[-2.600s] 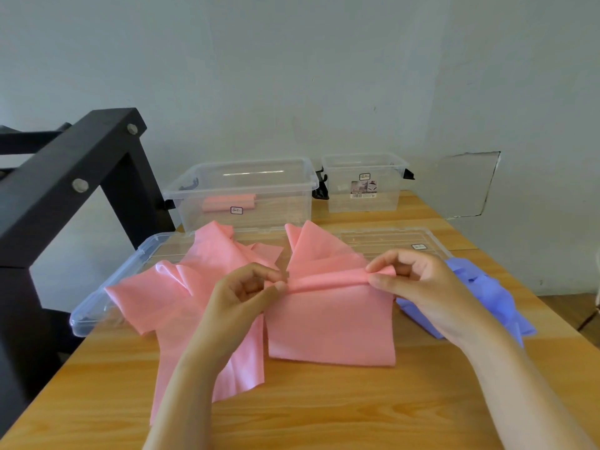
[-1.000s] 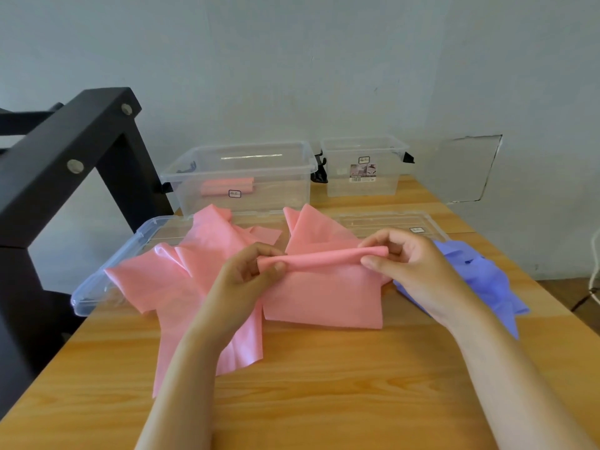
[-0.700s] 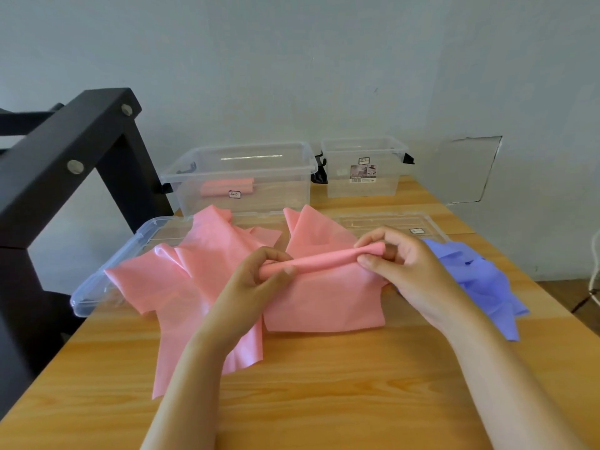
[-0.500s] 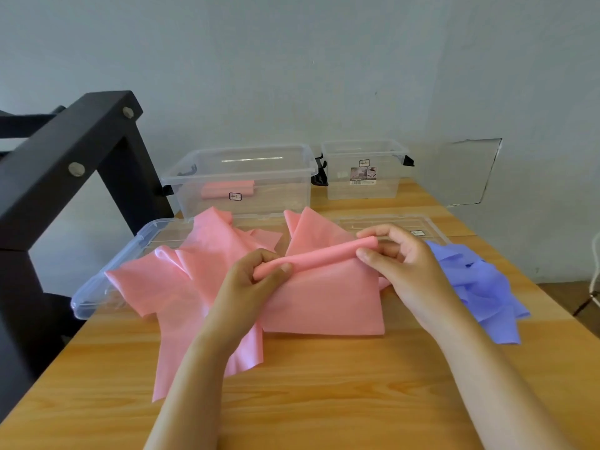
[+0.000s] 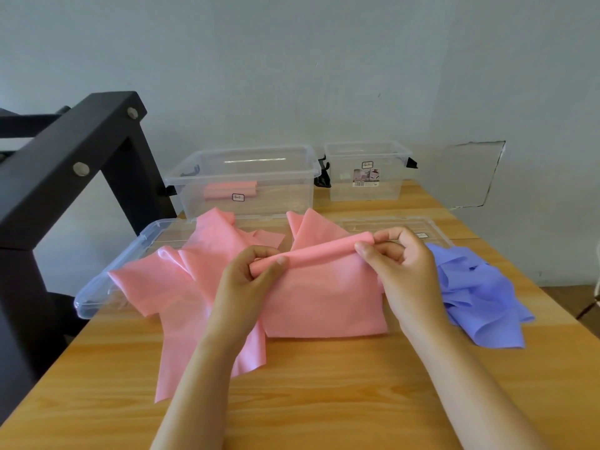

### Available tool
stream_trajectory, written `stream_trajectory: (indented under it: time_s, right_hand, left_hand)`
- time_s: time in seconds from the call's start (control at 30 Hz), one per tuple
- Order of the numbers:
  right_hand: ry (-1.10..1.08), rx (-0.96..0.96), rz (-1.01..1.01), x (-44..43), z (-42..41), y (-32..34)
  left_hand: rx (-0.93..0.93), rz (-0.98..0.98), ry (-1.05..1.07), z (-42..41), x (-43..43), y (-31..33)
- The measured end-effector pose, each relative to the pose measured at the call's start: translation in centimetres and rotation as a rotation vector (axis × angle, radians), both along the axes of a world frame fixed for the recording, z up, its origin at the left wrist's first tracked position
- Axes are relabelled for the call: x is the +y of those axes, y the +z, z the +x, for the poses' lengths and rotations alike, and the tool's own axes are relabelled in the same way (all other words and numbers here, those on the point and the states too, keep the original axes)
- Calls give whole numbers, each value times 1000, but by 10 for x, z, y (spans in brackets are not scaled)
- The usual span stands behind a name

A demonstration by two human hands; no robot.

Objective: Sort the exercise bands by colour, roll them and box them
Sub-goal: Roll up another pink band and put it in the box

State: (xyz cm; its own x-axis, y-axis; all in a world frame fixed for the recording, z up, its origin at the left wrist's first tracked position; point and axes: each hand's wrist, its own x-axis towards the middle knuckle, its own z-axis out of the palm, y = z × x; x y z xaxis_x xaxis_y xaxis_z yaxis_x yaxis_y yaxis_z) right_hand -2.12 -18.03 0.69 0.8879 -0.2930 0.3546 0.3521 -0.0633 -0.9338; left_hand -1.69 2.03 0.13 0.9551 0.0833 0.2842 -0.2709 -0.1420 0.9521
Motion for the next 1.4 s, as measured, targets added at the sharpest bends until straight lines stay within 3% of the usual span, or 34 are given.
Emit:
stream_trajectory:
  time_s: [0.4, 0.5, 0.6, 0.67, 1.03, 1.4]
  right_hand:
    - [-15, -42, -87, -2, -3, 3]
    - [49, 44, 39, -3, -3, 5]
    - [263, 165, 162, -4, -3, 7]
    - [341, 172, 115, -5, -4, 7]
    - [322, 116, -178, -16, -2, 5]
    - [317, 140, -254, -19, -3, 6]
  left_hand:
    - [52, 10, -81, -3, 1, 0]
    - [49, -21, -99, -4, 2, 2]
    - [59, -38, -131, -6, 3, 4]
    - [68, -23, -157, -7, 4, 4]
    - [79, -12, -221, -5, 7, 1]
    - [91, -35, -203, -4, 7, 0]
